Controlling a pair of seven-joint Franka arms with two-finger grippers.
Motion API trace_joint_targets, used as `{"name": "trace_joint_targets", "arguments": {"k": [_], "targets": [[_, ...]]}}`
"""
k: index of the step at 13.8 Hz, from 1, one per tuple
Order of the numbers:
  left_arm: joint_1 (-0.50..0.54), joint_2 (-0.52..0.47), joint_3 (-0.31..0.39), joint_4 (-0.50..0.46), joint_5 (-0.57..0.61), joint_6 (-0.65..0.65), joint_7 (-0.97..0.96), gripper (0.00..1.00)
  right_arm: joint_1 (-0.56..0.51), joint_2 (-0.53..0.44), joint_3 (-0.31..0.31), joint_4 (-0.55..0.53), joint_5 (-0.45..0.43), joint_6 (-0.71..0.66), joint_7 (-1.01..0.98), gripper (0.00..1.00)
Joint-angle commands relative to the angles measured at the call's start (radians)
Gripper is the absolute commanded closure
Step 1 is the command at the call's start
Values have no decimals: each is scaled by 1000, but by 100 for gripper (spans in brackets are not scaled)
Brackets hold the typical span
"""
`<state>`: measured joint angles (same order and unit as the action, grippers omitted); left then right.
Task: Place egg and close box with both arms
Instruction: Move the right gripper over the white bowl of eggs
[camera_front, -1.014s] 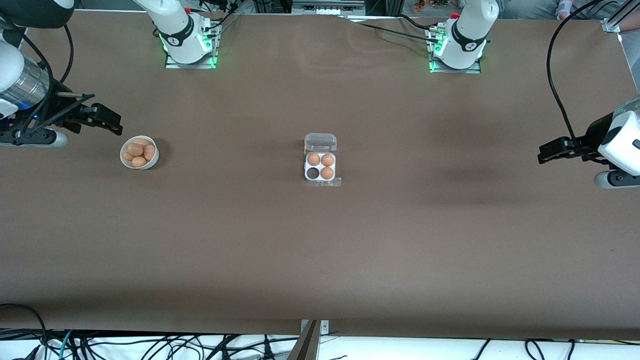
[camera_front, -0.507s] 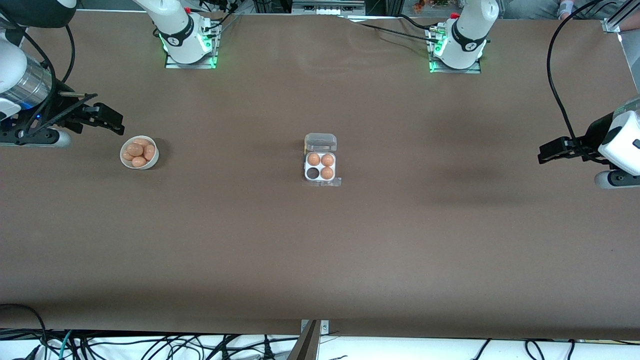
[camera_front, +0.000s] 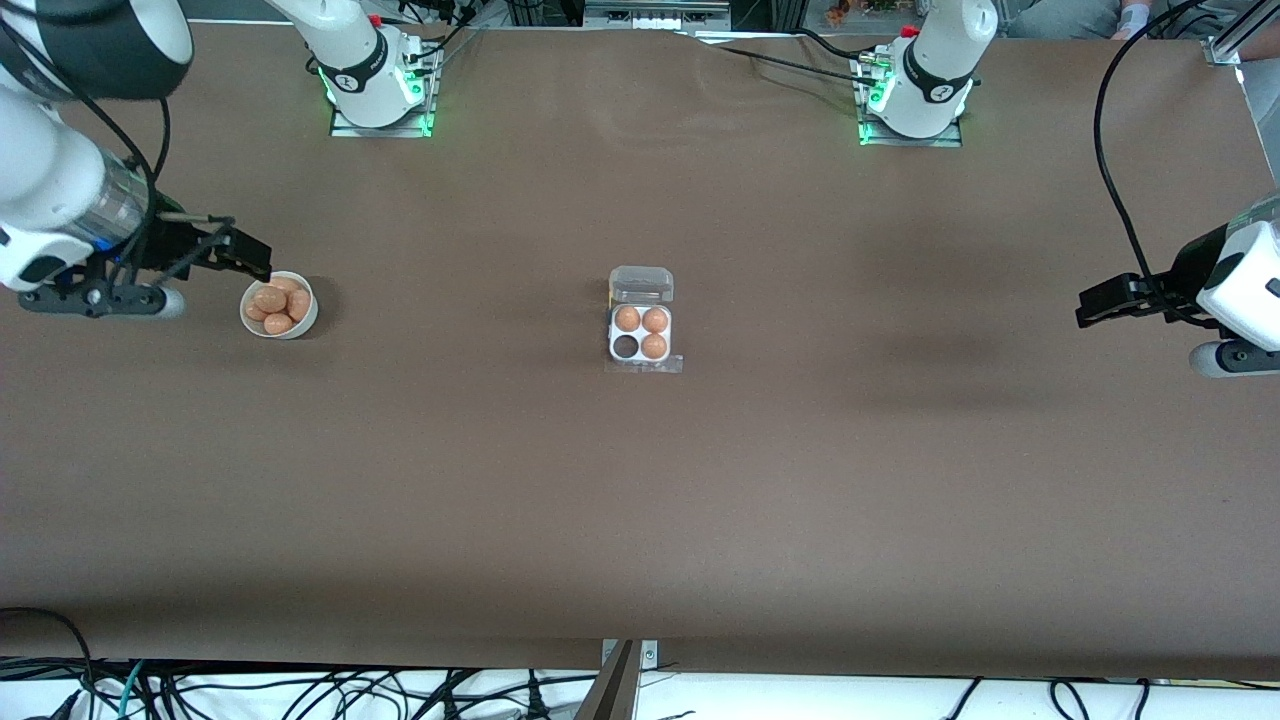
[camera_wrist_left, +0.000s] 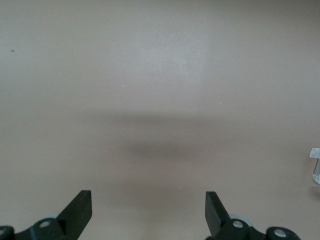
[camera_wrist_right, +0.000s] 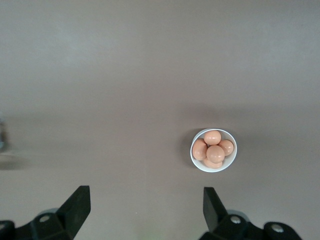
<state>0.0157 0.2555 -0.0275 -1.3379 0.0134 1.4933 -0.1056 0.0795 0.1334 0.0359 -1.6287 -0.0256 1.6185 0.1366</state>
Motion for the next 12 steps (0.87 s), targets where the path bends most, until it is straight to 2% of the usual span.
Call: {"name": "trace_joint_targets", "arguments": {"k": [1, 2, 5, 8, 12], "targets": [[3, 2, 1, 20, -15, -13, 14, 0, -12, 56, -2, -13, -23, 6, 1, 0], [3, 2, 1, 20, -13, -13, 12, 0, -18, 67, -5, -37, -27, 14, 1, 0], [1, 2, 1, 20, -15, -13, 6, 0, -21, 45, -43, -205, -28, 142, -17, 0], [1, 2, 1, 20, -15, -13, 6, 0, -21, 8, -89, -380, -27, 366, -23, 0], [1, 2, 1, 20, -15, -13, 6, 0, -21, 3, -126, -506, -19, 478, -81, 0]]}}
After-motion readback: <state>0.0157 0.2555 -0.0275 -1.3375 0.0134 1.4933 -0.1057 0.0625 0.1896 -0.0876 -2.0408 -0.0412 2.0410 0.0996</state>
